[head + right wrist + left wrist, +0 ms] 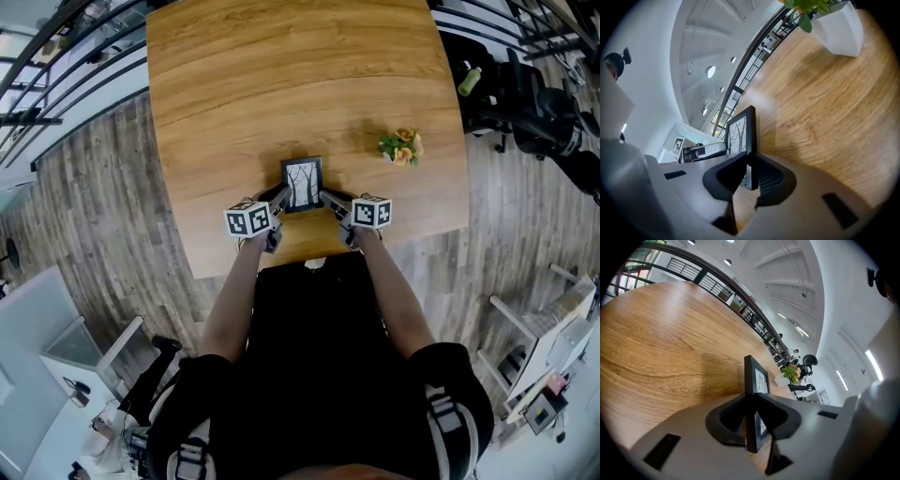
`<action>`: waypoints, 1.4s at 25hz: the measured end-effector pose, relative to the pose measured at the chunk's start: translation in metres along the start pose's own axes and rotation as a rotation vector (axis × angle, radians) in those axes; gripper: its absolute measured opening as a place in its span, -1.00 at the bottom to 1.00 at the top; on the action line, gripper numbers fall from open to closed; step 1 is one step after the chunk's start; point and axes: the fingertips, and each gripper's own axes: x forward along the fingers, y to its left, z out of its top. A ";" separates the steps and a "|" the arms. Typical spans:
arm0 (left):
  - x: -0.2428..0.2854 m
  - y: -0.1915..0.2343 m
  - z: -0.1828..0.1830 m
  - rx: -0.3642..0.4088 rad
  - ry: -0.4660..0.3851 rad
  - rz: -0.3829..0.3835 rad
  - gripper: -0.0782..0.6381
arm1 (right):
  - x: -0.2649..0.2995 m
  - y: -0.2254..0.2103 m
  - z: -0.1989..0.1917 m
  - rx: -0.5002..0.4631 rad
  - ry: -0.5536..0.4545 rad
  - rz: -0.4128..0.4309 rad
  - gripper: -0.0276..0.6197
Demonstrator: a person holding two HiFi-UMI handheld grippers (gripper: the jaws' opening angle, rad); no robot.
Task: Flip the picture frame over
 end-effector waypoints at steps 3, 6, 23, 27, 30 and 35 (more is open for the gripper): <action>0.003 0.002 0.001 -0.014 -0.007 0.008 -0.52 | 0.001 -0.004 0.000 0.021 0.007 0.002 -0.73; 0.006 0.002 0.001 -0.016 -0.015 0.024 -0.52 | 0.000 -0.005 0.003 0.021 0.014 0.001 -0.73; 0.022 0.005 -0.008 0.010 0.004 0.138 -0.52 | -0.004 -0.016 0.004 -0.076 0.083 -0.107 -0.74; 0.021 0.010 -0.010 0.015 0.002 0.192 -0.51 | 0.001 -0.019 0.000 -0.095 0.116 -0.110 -0.75; 0.020 0.012 -0.012 0.051 0.010 0.250 -0.50 | 0.000 -0.018 0.001 -0.103 0.126 -0.115 -0.76; 0.019 0.018 -0.013 0.078 0.013 0.296 -0.50 | 0.005 -0.020 -0.008 -0.072 0.143 -0.085 -0.78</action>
